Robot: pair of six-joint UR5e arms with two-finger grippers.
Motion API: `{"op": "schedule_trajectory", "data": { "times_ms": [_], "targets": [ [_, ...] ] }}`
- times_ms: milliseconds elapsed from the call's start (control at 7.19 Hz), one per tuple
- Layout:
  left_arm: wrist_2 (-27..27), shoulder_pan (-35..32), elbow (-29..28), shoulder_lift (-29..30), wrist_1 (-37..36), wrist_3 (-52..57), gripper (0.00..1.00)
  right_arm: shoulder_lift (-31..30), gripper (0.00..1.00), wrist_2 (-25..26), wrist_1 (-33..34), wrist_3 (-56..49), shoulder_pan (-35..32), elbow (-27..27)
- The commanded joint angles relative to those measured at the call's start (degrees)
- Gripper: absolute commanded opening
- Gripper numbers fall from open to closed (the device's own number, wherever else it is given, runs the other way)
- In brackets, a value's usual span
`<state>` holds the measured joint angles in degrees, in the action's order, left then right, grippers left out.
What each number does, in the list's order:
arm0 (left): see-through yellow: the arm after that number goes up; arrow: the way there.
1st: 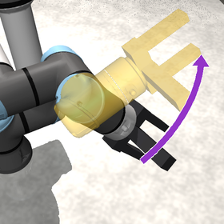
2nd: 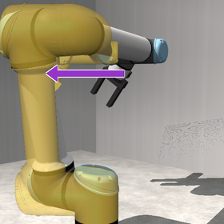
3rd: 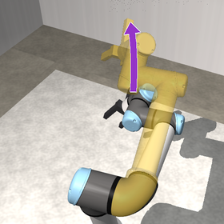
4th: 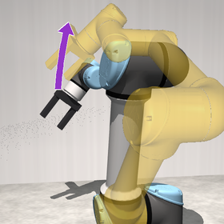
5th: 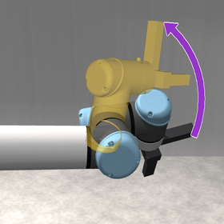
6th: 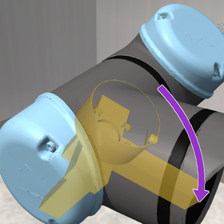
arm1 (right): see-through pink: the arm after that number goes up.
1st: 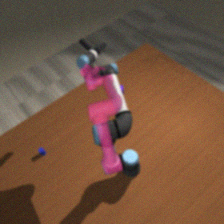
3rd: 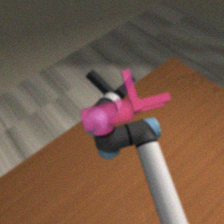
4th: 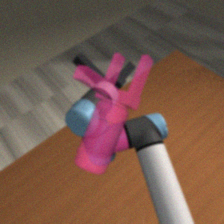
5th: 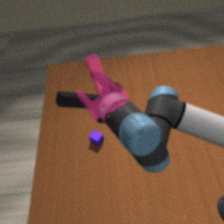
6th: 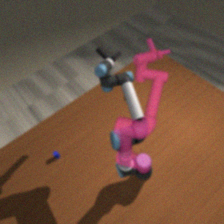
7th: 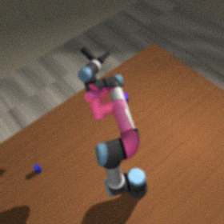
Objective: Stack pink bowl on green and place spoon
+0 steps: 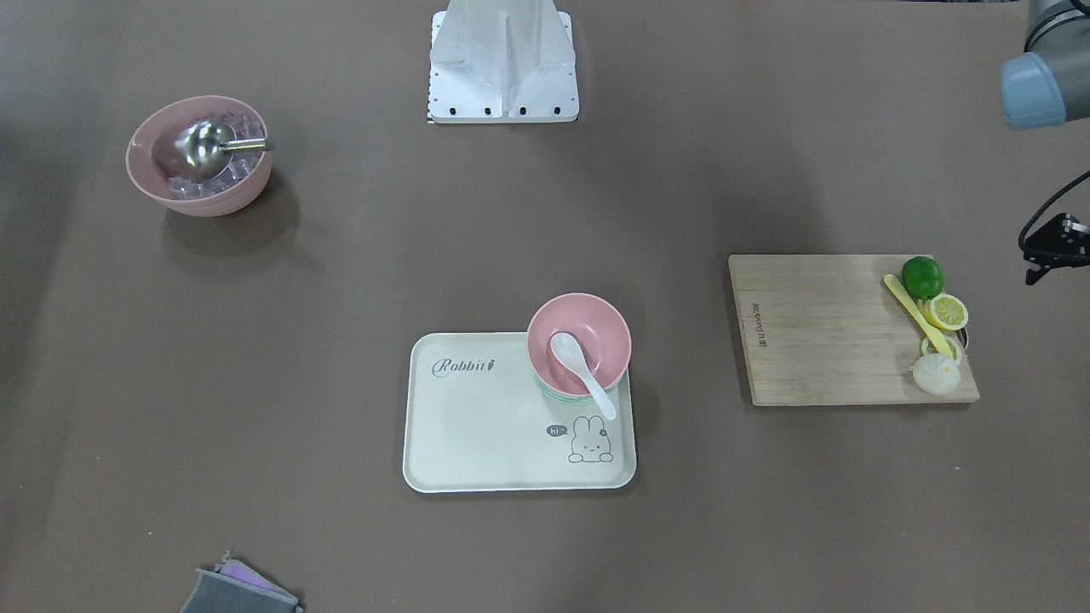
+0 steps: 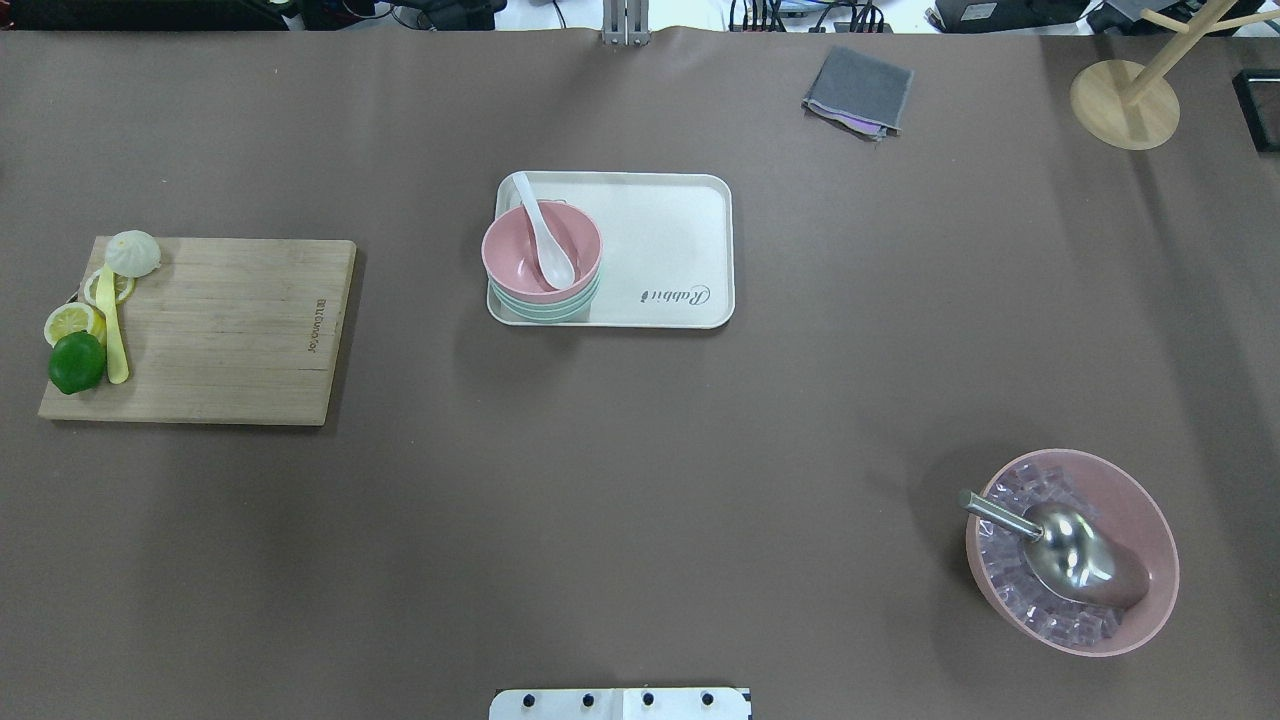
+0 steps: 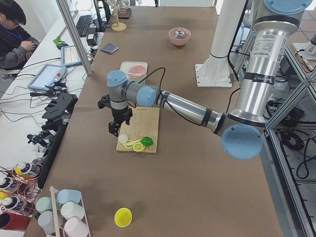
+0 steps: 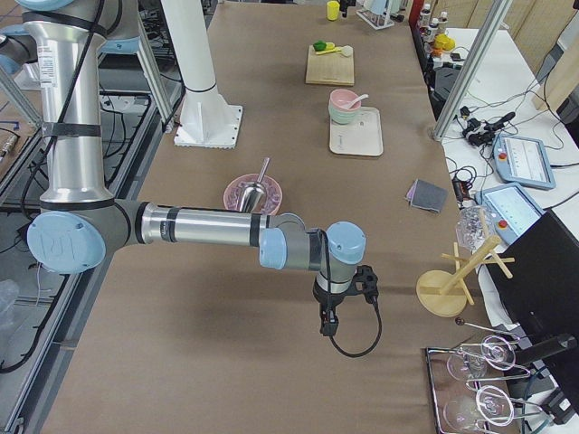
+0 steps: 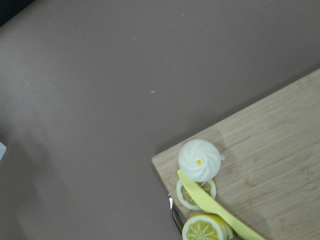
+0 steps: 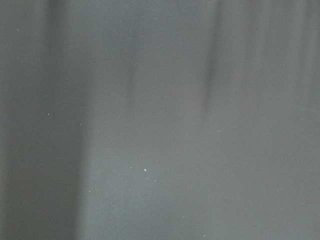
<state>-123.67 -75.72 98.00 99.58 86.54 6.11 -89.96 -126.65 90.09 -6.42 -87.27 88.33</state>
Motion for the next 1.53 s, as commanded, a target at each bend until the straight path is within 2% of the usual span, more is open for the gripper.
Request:
{"op": "schedule_trajectory", "data": {
  "times_ms": [0, 139, 418, 696, 974, 1253, 1392],
  "targets": [
    [-0.8, -0.9, -1.7, -1.7, 0.3, -2.7, 0.98, 0.2, 1.0, 0.0, 0.0, 0.0, 0.0, 0.1],
    [-0.4, -1.1, -2.5, -4.0, 0.3, -5.7, 0.98, 0.2, 1.0, 0.0, -0.1, 0.0, 0.0, 0.1],
    [-0.4, -5.1, -2.7, -4.7, 0.0, -3.9, 0.98, 0.2, 1.0, 0.0, -0.1, 0.0, 0.0, 0.1],
    [-1.0, -10.7, -2.5, -7.8, -0.3, 3.5, 0.98, 0.1, 1.0, 0.0, -0.2, 0.0, 0.0, 0.3],
    [-4.8, -14.6, -1.9, -10.2, 0.0, 5.7, 0.98, -0.3, 1.0, 0.0, -0.2, 0.0, 0.0, 0.8],
    [-5.0, -14.5, -2.1, -10.0, 0.0, 5.4, 0.98, 0.0, 1.0, 0.0, -0.2, 0.0, 0.0, 0.8],
    [-6.7, -14.5, -1.9, -10.1, -0.3, 5.0, 0.98, 0.1, 1.0, 0.0, -0.2, 0.1, 0.0, 0.8]
  ]
}}
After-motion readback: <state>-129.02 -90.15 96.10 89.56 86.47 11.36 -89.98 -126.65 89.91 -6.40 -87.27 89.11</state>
